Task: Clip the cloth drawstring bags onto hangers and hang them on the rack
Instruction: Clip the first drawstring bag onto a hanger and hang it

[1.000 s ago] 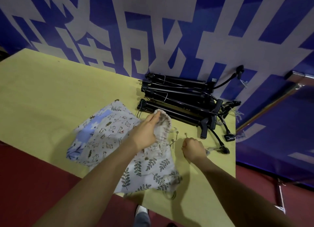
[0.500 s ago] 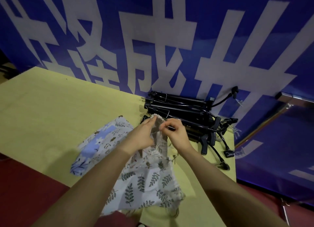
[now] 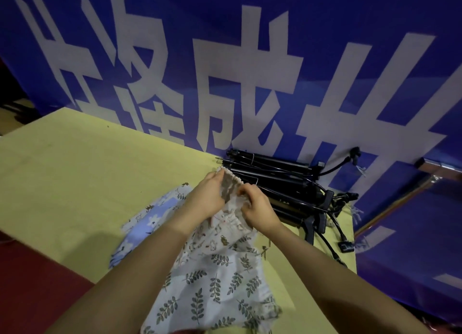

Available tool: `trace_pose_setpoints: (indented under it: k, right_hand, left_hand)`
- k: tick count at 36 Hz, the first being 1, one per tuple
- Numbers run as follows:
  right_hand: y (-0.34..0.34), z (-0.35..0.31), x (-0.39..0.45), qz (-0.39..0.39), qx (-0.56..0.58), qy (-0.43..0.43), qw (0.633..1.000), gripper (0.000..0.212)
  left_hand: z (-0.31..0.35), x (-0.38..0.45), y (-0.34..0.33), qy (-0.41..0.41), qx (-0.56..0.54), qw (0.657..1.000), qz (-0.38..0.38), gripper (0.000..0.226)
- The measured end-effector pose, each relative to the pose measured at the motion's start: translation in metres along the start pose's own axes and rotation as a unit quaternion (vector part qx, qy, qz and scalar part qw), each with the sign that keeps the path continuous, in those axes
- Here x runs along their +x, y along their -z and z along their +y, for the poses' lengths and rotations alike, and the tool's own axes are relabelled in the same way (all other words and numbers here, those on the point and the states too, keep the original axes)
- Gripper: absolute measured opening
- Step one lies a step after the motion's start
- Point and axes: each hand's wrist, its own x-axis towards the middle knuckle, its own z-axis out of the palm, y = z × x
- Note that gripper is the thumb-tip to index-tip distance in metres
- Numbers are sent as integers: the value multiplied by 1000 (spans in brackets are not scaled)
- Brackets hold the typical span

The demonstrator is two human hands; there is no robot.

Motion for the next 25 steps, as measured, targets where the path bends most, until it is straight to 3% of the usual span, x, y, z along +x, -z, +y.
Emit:
trace_pose_setpoints:
  k: [4, 7, 11, 15, 18, 25]
  right_hand:
    - [8, -2, 16, 42, 74, 13, 996, 25]
    - [15, 5, 34, 102, 100, -27, 989, 20]
    - [22, 29, 59, 76, -100, -100, 987, 33]
    - [22, 57, 74, -32, -316, -149, 937, 54]
    - [16, 76, 78, -76, -358, -179, 913, 62]
    - [12, 89, 81, -71, -414, -125, 899, 48]
  left_hand:
    - [4, 16, 4, 13, 32, 999, 22, 74]
    - [3, 27, 8, 32, 60, 997, 34, 65]
    - [-3, 44, 7, 51, 88, 994, 30, 63]
    - [-10, 55, -1, 48, 96, 994, 12, 62]
    - [-16, 62, -10, 47, 92, 995, 3, 61]
    - [-26, 68, -22, 23, 55, 998, -4, 60]
